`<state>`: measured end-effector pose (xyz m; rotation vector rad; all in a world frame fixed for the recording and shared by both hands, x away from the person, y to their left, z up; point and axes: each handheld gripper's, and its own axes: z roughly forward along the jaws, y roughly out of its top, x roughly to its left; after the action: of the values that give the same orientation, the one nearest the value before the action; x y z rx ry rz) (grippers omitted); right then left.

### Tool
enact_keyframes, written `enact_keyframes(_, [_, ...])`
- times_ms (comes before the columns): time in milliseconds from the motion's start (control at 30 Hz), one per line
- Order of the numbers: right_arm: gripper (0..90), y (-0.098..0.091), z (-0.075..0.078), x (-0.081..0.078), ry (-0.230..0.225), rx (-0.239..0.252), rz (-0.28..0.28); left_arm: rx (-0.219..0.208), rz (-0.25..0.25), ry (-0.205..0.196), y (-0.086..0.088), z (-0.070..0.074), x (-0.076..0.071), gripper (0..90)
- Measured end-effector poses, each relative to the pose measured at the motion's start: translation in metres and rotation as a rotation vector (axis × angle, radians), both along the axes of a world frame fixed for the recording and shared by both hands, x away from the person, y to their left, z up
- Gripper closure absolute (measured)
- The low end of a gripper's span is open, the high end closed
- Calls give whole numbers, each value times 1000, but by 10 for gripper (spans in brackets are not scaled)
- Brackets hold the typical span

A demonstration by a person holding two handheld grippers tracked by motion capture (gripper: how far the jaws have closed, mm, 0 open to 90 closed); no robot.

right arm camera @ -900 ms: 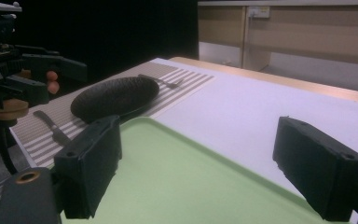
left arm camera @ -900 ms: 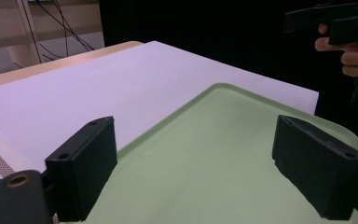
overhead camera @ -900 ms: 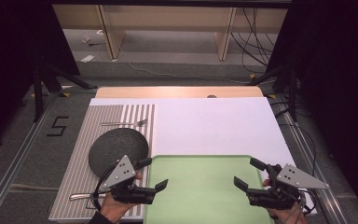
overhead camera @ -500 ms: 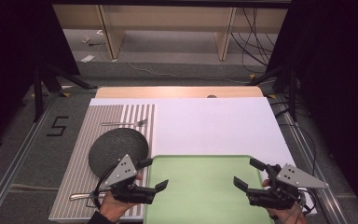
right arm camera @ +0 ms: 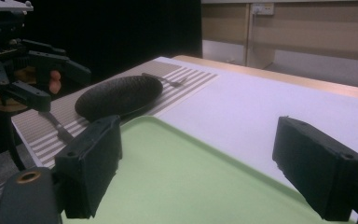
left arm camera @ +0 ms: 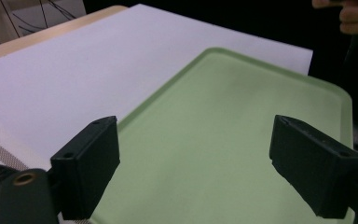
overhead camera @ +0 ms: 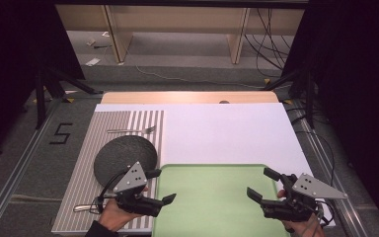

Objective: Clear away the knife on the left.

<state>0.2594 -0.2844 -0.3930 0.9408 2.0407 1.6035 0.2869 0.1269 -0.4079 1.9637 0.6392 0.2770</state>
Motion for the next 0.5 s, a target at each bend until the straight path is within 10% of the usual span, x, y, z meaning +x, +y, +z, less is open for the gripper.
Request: enact_keyframes(500, [167,0,0,0,3,-3,4,176,-13,95,30,3,11,157])
